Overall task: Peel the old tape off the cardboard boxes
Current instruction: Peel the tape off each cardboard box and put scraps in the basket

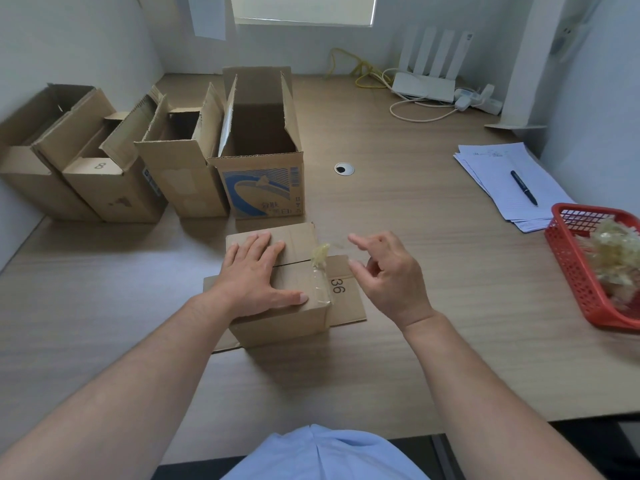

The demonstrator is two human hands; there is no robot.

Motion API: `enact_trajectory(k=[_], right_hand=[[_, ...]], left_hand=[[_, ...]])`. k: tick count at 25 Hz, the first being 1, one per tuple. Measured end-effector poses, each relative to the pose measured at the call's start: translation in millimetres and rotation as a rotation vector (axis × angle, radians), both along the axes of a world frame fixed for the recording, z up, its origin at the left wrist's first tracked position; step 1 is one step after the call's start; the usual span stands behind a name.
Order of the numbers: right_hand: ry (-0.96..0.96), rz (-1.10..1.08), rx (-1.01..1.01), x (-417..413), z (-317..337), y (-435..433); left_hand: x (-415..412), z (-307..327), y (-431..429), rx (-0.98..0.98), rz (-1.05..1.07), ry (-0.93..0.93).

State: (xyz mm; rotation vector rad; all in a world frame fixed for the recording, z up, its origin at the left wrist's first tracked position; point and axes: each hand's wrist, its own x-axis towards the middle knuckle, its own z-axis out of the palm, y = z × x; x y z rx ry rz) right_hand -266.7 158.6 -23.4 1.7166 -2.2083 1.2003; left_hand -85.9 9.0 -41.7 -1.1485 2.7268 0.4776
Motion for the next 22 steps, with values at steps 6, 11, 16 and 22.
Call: enact_trajectory(k=[6, 11, 16, 22], right_hand=[[0.011, 0.184, 0.147, 21.0, -21.7, 18.0], [0.038, 0.211, 0.159, 21.8, -27.0, 16.6], [-0.385, 0.124, 0.331, 21.6, -23.6, 6.7], [-0.094, -0.029, 0.531, 36.9, -17.1, 5.5]], left_hand=[[0.9, 0.1, 11.3, -0.004, -0.006, 0.087], [4.1, 0.0, 14.9, -0.003, -0.016, 0.061], [4.3, -1.2, 14.2, -0.002, -0.013, 0.051], [4.2, -3.8, 12.8, -0.019, -0.014, 0.042]])
